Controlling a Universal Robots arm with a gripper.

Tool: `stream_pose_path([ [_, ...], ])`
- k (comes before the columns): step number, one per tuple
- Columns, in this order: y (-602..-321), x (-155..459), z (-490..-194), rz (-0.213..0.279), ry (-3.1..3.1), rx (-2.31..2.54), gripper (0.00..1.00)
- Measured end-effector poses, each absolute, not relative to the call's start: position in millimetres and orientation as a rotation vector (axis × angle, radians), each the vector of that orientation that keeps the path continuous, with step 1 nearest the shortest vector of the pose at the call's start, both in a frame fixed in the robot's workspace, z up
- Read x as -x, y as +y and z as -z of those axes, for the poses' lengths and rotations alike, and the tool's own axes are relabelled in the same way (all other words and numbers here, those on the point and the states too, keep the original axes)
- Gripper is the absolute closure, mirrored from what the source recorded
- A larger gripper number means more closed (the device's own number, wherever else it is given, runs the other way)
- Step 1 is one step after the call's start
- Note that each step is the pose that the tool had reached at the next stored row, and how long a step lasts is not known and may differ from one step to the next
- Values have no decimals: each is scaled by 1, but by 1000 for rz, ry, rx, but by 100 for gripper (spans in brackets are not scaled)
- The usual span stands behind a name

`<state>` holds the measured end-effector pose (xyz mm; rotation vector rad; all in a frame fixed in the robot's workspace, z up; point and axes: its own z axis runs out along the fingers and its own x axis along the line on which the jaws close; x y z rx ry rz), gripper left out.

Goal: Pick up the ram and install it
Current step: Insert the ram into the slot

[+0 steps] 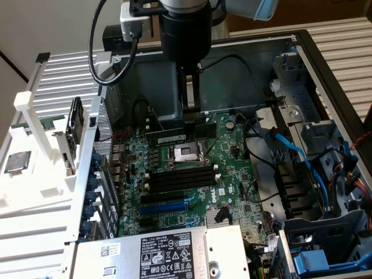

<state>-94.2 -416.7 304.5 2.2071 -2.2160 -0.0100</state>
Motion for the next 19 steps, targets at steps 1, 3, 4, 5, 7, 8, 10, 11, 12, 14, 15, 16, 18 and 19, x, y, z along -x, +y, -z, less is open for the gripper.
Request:
stream_pose_path([
  [1, -417, 94, -303, 12, -2217, -2208, 88],
  [3, -421, 94, -300, 31, -2225, -2217, 88],
  [4, -422, 94, -299, 38, -2228, -2220, 88],
  [5, -423, 94, -298, 46, -2232, -2223, 88],
  [7, -425, 94, -296, 58, -2237, -2228, 88],
  [8, -426, 94, -294, 62, -2239, -2230, 88],
  [10, -428, 94, -292, 68, -2241, -2233, 88],
  [11, -429, 94, -291, 71, -2243, -2234, 88],
  [12, -431, 94, -290, 74, -2244, -2235, 88],
  [14, -433, 94, -286, 79, -2246, -2237, 88],
  [15, -435, 94, -285, 81, -2247, -2238, 88],
  [16, -436, 94, -283, 83, -2248, -2239, 88],
  [18, -437, 94, -279, 88, -2250, -2241, 88],
  [19, -438, 94, -278, 90, -2251, -2241, 88],
])
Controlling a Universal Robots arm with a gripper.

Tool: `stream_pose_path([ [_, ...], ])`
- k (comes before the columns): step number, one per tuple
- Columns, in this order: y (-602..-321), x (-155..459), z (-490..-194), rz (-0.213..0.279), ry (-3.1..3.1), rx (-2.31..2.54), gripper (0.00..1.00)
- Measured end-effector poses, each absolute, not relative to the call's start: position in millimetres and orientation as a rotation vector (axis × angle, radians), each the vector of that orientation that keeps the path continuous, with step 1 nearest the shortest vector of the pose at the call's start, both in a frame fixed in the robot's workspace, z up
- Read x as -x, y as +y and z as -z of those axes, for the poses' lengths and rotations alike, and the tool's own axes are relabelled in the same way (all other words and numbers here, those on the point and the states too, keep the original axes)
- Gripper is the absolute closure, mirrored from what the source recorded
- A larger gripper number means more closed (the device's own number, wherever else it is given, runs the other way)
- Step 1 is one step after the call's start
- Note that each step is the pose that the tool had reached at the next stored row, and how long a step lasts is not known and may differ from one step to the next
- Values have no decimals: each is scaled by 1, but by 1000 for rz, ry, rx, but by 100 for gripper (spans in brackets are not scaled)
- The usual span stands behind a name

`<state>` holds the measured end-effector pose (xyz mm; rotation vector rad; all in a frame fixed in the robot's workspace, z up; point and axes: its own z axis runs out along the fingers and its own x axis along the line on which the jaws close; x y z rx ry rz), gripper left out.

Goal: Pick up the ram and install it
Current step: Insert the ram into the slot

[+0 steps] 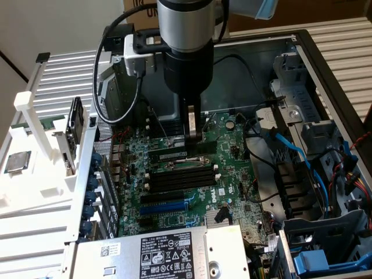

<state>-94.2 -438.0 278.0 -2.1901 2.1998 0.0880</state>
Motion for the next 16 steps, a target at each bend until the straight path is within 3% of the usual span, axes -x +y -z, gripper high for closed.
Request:
stream_pose_path([
  [16, -433, 94, -267, -67, 2208, 2201, 88],
])
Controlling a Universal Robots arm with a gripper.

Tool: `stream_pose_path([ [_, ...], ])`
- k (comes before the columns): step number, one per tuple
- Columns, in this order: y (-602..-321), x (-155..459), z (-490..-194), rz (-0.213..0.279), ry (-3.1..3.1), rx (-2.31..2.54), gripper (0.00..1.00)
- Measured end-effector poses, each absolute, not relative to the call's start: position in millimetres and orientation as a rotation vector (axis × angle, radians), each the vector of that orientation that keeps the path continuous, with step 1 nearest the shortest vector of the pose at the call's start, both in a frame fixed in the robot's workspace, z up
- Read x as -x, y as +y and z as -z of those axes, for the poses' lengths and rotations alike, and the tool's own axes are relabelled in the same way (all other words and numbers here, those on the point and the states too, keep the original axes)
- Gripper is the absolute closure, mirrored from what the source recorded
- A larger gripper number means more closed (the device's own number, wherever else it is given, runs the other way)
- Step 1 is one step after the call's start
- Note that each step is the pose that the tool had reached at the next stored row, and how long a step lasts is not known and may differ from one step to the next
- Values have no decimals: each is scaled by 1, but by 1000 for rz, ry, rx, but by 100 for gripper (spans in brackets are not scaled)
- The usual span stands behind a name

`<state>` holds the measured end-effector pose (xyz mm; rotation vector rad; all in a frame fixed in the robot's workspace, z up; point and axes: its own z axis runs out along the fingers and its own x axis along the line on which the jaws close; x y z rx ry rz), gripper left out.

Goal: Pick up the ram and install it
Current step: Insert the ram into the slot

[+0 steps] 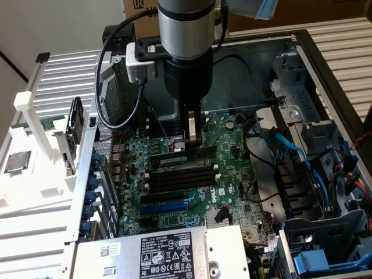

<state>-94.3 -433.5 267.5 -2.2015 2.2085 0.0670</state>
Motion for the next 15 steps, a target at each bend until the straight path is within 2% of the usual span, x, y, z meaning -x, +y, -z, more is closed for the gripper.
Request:
stream_pose_path([
  [15, -434, 94, -263, -70, 2211, 2204, 88],
])
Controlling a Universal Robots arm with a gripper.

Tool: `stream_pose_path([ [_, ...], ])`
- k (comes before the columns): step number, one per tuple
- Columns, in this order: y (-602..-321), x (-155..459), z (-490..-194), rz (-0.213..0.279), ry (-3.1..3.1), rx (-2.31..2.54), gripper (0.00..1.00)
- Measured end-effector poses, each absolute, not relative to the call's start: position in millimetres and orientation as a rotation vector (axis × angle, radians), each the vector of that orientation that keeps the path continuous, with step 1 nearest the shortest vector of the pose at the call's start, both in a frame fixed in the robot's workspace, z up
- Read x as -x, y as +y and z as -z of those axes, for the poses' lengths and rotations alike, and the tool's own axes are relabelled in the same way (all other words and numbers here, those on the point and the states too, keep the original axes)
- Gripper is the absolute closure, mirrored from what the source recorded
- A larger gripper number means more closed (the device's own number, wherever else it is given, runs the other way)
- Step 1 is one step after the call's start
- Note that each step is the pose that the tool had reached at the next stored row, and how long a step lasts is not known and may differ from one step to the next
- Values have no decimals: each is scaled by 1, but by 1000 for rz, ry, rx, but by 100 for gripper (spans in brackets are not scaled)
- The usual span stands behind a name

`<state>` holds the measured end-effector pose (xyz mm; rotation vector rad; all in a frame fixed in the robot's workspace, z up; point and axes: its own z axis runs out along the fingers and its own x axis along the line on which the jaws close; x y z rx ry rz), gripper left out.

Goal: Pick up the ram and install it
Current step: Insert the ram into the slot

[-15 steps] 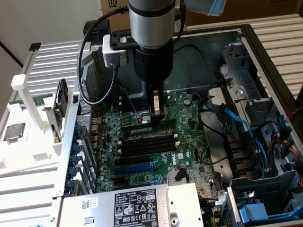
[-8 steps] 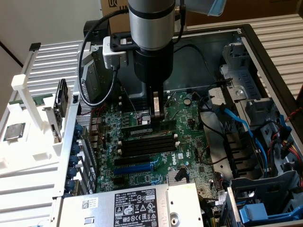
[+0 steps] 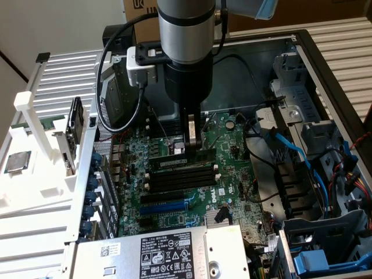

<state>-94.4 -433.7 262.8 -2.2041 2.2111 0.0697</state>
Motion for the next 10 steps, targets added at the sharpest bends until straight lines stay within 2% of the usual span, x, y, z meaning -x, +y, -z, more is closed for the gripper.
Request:
stream_pose_path([
  [10, -439, 94, -260, -75, 2213, 2206, 88],
])
